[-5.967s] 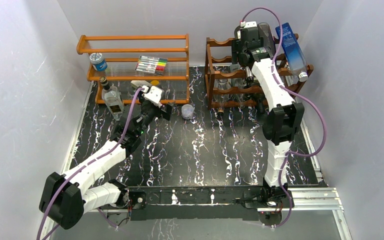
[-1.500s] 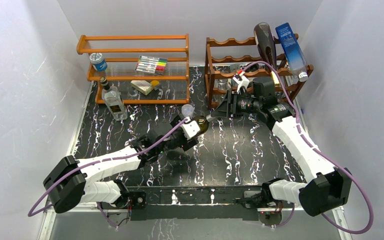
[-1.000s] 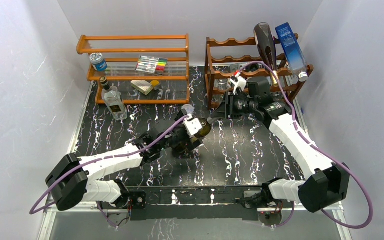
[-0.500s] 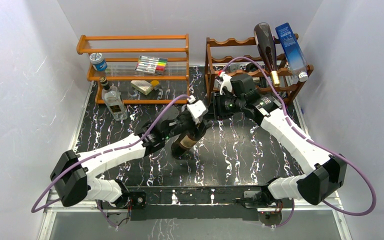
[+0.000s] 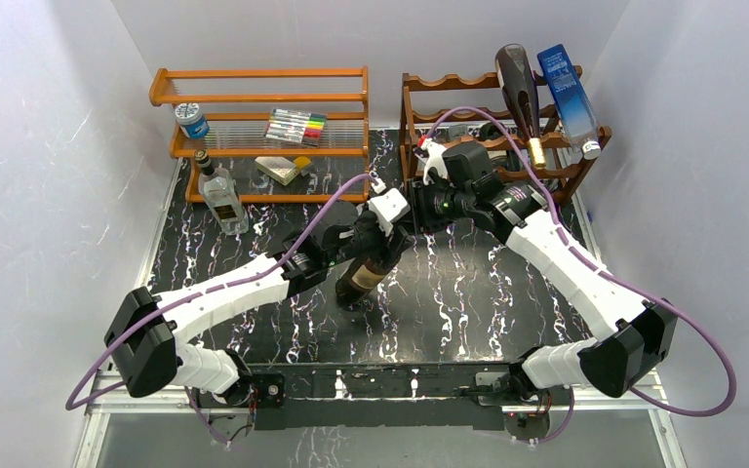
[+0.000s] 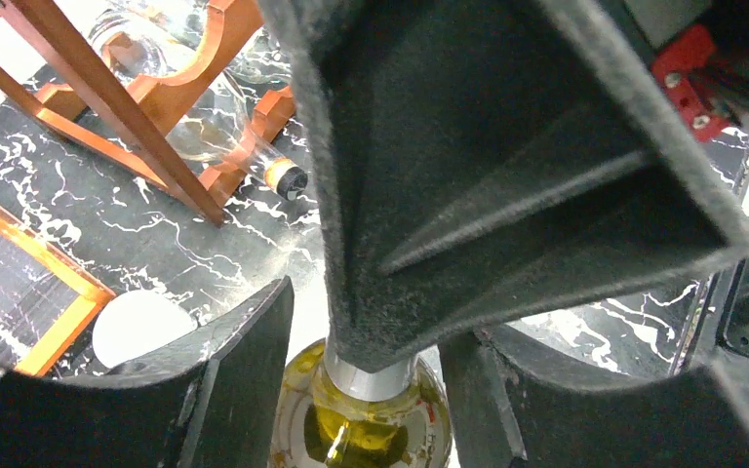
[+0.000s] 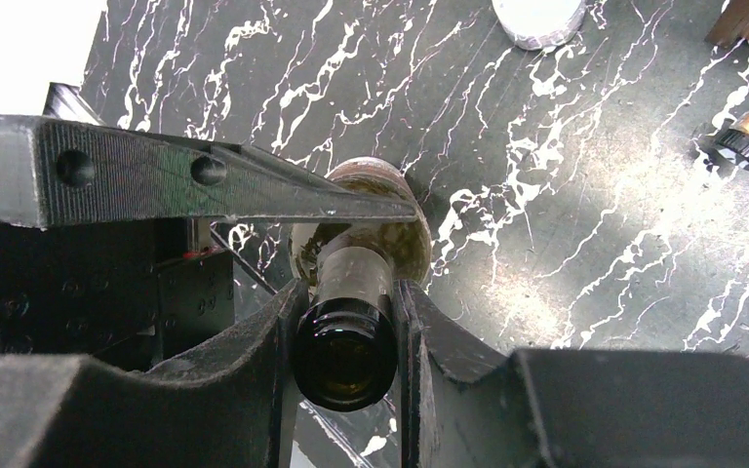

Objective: Take the wine bottle off the wine rack

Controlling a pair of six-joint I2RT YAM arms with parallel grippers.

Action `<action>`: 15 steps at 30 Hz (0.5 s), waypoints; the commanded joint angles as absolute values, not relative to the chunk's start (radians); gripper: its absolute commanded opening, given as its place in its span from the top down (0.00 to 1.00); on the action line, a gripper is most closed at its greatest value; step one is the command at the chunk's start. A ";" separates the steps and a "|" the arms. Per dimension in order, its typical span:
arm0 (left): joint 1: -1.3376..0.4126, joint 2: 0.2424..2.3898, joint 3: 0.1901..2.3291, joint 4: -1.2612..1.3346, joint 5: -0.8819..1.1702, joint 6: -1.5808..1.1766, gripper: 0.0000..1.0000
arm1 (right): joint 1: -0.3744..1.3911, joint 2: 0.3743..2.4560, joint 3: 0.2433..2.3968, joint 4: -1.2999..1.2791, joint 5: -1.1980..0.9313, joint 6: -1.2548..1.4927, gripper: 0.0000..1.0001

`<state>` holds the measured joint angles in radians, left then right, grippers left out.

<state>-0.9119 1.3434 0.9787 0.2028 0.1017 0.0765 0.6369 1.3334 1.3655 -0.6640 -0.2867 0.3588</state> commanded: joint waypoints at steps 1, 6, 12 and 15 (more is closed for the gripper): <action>-0.913 1.338 1.003 0.202 0.053 0.067 0.50 | 0.646 1.311 1.428 -0.572 -0.329 0.369 1.00; -0.913 1.362 1.016 0.193 0.034 0.091 0.63 | 0.646 1.304 1.423 -0.564 -0.340 0.367 0.94; -0.913 1.341 1.012 0.159 0.025 0.117 0.86 | 0.647 1.284 1.432 -0.546 -0.328 0.360 0.57; -0.913 1.307 0.991 0.154 0.021 0.123 0.96 | 0.647 1.266 1.431 -0.523 -0.314 0.358 0.33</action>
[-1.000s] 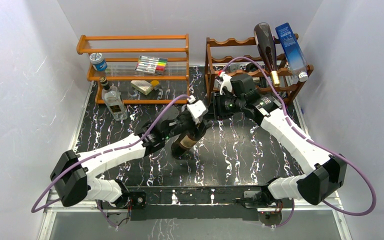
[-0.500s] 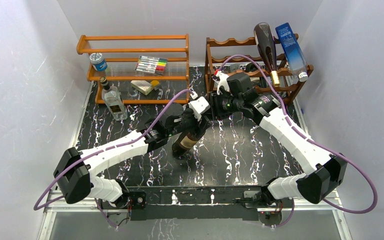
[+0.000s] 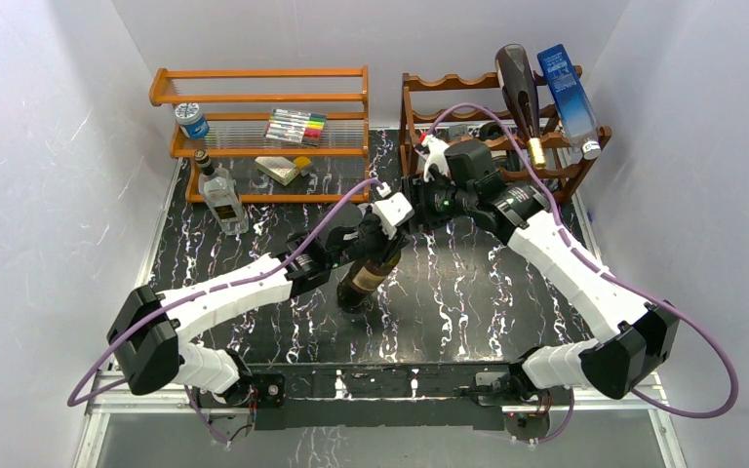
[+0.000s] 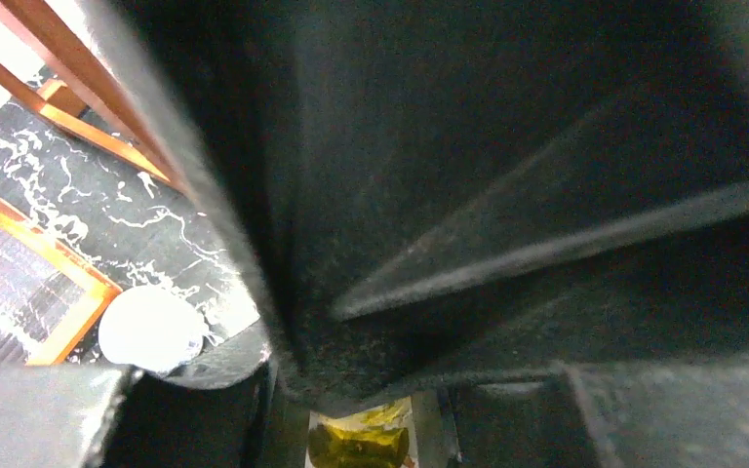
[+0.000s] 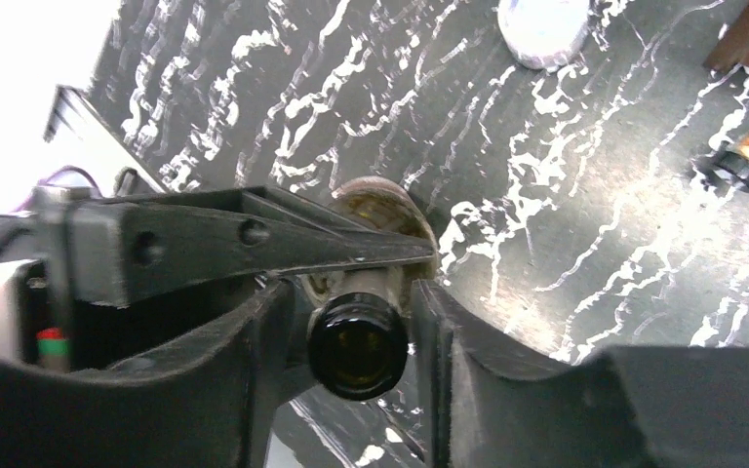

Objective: Take the wine bottle off the wine rack

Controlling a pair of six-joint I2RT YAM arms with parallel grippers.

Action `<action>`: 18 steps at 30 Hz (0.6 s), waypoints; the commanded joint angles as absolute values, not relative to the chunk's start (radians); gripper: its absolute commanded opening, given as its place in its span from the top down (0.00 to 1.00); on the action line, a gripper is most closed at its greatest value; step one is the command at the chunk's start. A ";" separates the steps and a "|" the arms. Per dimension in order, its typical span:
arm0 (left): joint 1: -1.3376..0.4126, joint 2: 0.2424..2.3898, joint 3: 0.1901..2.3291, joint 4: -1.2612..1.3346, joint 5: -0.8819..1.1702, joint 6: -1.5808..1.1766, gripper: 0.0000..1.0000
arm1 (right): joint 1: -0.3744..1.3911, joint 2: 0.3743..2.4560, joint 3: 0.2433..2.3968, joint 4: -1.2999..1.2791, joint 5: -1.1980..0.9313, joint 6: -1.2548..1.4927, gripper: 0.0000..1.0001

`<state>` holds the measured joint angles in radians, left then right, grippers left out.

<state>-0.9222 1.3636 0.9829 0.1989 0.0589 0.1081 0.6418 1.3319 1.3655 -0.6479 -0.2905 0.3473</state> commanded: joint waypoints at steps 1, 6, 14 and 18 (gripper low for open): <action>-0.913 1.288 0.977 0.157 0.021 0.123 0.97 | 0.646 1.261 1.433 -0.516 -0.310 0.357 0.25; -0.913 1.229 0.942 0.155 0.000 0.103 1.00 | 0.647 1.220 1.482 -0.547 -0.107 0.349 0.03; -0.897 1.161 0.940 0.116 -0.328 0.022 1.00 | 0.645 1.040 1.436 -0.478 0.218 0.290 0.02; -0.782 1.141 0.977 0.090 -0.416 -0.031 1.00 | 0.645 0.997 1.404 -0.474 0.237 0.272 0.02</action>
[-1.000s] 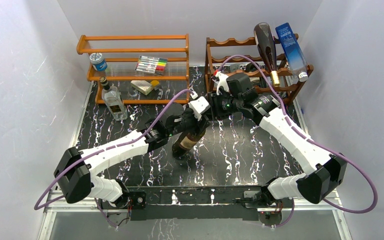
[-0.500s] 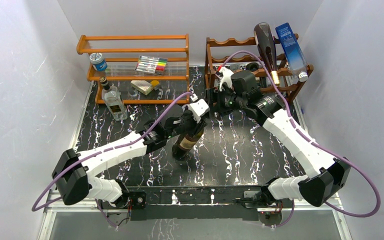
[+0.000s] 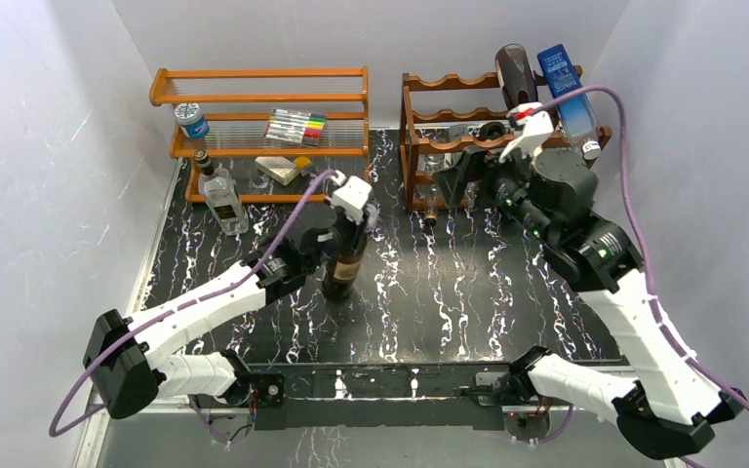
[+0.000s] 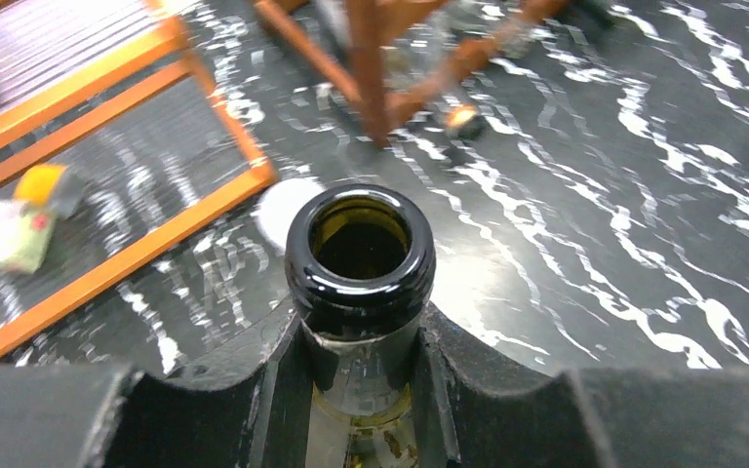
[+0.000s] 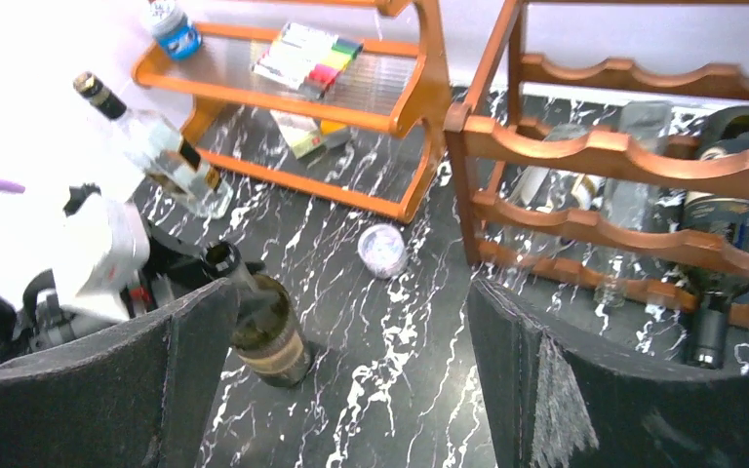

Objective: Take the wine bottle off the wine rack

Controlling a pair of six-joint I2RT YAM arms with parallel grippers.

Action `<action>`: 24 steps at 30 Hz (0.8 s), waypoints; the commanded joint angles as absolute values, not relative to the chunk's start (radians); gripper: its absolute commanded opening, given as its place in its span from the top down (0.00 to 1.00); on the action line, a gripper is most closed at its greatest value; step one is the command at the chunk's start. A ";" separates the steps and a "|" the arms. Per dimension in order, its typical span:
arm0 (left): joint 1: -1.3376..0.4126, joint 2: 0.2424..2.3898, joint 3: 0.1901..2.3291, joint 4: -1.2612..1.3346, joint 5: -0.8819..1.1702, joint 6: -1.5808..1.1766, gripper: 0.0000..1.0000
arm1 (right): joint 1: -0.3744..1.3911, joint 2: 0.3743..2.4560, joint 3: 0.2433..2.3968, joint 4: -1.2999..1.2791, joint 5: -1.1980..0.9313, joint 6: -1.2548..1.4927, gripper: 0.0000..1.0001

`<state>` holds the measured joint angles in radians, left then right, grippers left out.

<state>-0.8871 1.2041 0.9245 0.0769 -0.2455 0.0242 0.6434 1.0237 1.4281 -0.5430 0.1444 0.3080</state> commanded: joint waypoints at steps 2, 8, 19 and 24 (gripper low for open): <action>-0.682 1.128 0.977 0.092 -0.400 -0.063 1.00 | 0.645 0.989 1.394 -0.483 0.243 0.272 0.02; -0.438 1.115 0.933 0.263 -0.394 -0.086 1.00 | 0.645 0.985 1.388 -0.500 0.243 0.280 0.02; -0.259 1.240 0.943 0.568 -0.440 -0.014 1.00 | 0.645 0.979 1.434 -0.547 0.246 0.273 0.02; -0.207 1.268 0.951 0.589 -0.415 -0.009 1.00 | 0.645 0.994 1.474 -0.589 0.250 0.264 0.02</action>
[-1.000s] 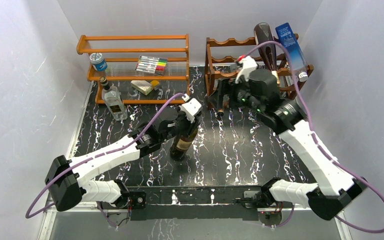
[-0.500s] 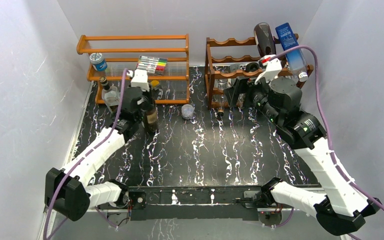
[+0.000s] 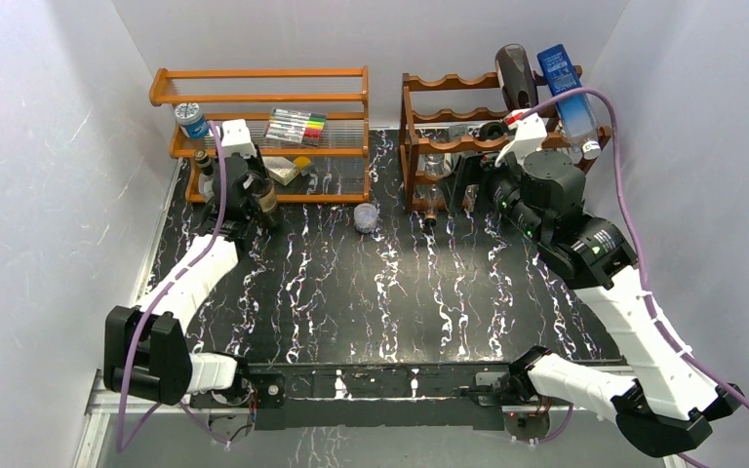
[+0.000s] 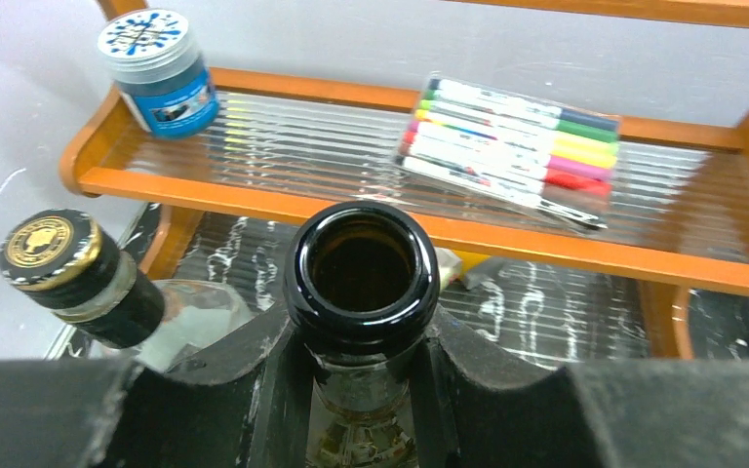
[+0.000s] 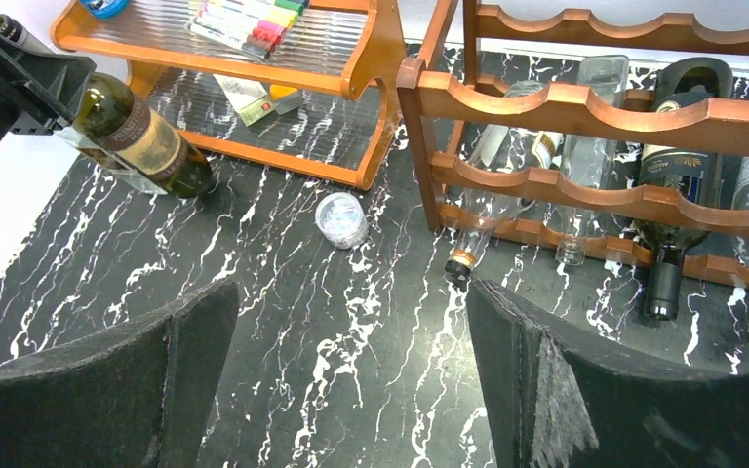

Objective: Take the wine bottle off the wine rack

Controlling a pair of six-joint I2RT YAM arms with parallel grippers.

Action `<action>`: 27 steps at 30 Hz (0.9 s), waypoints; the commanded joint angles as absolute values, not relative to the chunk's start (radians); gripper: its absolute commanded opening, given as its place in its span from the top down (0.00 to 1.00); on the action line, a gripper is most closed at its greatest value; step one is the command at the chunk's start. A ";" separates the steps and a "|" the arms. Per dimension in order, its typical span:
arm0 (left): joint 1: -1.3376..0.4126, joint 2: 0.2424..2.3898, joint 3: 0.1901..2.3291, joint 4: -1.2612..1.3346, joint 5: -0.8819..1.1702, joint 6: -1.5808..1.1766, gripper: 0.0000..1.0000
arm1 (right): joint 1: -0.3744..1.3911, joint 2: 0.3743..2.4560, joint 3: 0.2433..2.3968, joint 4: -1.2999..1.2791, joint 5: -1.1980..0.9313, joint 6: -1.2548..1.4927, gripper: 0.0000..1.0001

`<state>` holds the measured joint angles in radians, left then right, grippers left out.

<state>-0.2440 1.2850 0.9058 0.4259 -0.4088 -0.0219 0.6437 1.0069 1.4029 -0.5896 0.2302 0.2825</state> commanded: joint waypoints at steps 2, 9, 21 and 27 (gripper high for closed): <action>-0.202 1.274 0.938 0.612 -0.407 0.008 1.00 | 0.645 1.000 1.482 -0.598 0.249 0.265 0.02; -0.178 1.299 0.898 0.652 -0.354 0.012 1.00 | 0.645 1.012 1.487 -0.610 0.252 0.270 0.02; -0.153 1.307 0.840 0.659 -0.323 0.028 1.00 | 0.645 1.047 1.501 -0.600 0.222 0.283 0.02; -0.153 1.296 0.833 0.635 -0.367 0.015 0.74 | 0.644 1.058 1.514 -0.614 0.219 0.290 0.02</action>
